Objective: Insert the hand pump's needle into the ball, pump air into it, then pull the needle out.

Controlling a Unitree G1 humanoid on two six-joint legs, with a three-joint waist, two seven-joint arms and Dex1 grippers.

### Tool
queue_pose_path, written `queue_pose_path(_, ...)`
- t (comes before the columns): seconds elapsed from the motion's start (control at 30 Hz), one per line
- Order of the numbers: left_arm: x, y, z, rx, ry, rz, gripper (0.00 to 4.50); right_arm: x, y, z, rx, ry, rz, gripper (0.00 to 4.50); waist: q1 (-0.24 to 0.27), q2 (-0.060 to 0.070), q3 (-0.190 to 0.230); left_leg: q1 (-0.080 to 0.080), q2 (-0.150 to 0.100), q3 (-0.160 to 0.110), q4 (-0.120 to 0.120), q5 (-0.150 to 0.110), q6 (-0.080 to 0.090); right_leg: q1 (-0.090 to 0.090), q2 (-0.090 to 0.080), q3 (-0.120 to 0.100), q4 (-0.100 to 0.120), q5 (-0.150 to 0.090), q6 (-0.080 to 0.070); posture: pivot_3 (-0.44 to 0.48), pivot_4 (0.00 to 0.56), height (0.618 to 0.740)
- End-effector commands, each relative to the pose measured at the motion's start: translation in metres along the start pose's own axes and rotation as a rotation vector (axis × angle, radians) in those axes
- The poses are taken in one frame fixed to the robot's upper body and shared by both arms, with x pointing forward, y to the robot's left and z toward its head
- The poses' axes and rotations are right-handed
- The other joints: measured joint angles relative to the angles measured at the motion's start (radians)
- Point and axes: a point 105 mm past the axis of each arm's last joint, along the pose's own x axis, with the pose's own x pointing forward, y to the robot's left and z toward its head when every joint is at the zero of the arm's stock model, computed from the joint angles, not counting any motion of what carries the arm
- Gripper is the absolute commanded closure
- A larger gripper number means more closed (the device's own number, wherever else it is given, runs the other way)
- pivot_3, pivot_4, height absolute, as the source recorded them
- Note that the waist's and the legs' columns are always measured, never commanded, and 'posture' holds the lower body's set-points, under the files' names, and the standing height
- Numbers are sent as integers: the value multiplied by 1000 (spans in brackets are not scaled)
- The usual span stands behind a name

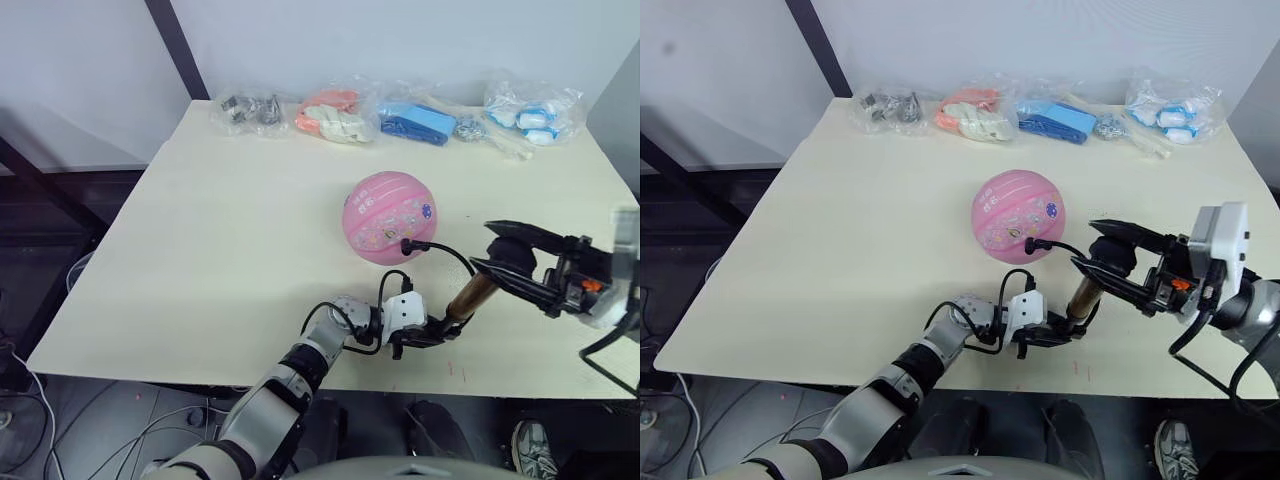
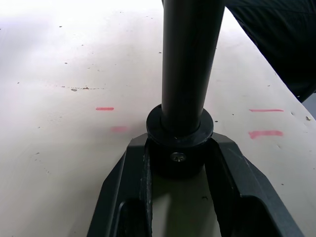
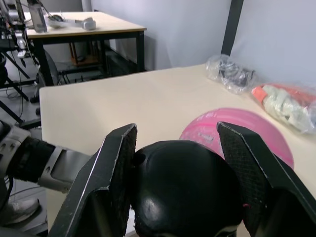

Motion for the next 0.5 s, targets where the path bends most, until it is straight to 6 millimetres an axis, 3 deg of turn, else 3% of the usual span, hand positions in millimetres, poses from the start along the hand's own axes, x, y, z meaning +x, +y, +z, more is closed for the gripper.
queue_pose_path(0.03,-1,-15,-26,-77,78,-35,3470,-5,0,26,-77,-52,2,2342,0,0,0,0,0,0,0,0,0,0,0,0,0,0,0,0,150,740)
queue_pose_path(0.23,0,-15,-26,-78,79,-35,3470,-9,-6,42,-79,-75,-5,2342,0,0,0,0,0,0,0,0,0,0,0,0,0,0,0,0,150,740)
queue_pose_path(0.5,-1,-15,-27,-76,82,-35,3470,-9,-8,42,-59,-80,-10,2342,0,0,0,0,0,0,0,0,0,0,0,0,0,0,0,0,150,740)
